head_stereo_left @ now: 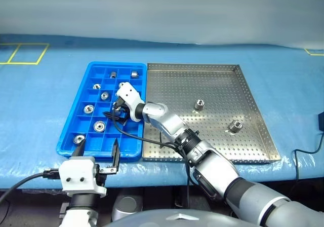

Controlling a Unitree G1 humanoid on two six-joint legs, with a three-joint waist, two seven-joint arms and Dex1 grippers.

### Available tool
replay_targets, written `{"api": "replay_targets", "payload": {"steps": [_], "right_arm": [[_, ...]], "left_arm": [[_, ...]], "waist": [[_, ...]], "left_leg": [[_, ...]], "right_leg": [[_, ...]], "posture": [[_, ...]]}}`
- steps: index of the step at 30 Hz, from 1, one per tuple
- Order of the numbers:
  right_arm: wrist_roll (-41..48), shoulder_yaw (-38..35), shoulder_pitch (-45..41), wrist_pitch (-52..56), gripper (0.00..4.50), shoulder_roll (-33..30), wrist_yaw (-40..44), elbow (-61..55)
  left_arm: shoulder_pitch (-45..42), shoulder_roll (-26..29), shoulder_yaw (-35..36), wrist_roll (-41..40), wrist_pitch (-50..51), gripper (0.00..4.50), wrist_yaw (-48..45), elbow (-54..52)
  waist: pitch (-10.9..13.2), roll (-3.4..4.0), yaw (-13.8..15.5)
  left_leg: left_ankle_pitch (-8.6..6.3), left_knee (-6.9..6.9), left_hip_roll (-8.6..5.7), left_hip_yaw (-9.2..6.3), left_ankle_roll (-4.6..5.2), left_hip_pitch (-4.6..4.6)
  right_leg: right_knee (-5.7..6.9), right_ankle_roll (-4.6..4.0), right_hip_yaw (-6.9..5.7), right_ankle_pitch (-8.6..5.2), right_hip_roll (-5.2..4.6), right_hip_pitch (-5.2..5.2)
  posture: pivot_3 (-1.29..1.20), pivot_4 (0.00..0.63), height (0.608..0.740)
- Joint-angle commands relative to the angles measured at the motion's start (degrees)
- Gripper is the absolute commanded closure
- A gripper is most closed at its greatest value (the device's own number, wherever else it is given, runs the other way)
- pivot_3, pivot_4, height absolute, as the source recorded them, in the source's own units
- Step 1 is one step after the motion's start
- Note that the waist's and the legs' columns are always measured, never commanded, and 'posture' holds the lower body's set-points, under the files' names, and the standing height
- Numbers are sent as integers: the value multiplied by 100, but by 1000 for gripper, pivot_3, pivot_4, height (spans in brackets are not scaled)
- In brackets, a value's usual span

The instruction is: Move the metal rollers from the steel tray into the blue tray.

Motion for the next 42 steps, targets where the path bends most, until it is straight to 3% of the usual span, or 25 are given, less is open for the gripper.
{"api": "replay_targets", "payload": {"steps": [1,8,13,18,28,42], "right_arm": [[420,-485,-166,439,13,754,-88,-890],[415,-1421,158,949,13,43,-1138,-1924],[53,-2163,285,966,13,-98,-2409,-1507],[-284,-2453,453,689,13,-107,-3014,-1097],[-752,-2557,910,566,13,-156,-3477,-893],[-904,-2506,2400,1346,13,-152,-3409,-2565]], "left_arm": [[-297,96,34,-185,105,0,-189,-65],[-1120,312,183,-551,639,0,-579,96],[-1808,477,139,-735,1091,0,-819,254],[-2295,561,-141,-737,1464,0,-947,429],[-2531,562,-385,-774,1651,0,-916,498],[-2470,554,-442,-789,1670,0,-829,455]], "waist": [[10,4,-57],[10,5,-320],[8,3,-531],[6,6,-779],[5,9,-914],[-63,0,-884]], "left_leg": [[0,0,0,-2,0,-7],[-1,-9,1,-4,0,-14],[-1,-5,-2,2,0,-9],[-1,-5,-2,7,0,-4],[-1,-6,-1,8,0,-4],[-1,-5,-2,7,0,20]], "right_leg": [[-1,0,-2,1,0,-5],[-3,6,-3,-9,2,-8],[-3,7,3,-8,-2,-1],[2,14,9,27,-1,0],[3,17,14,32,0,-1],[3,11,15,-5,-1,21]], "posture": [[375,150,740],[236,150,740],[160,150,740],[126,150,740],[119,150,740],[127,150,740]]}}
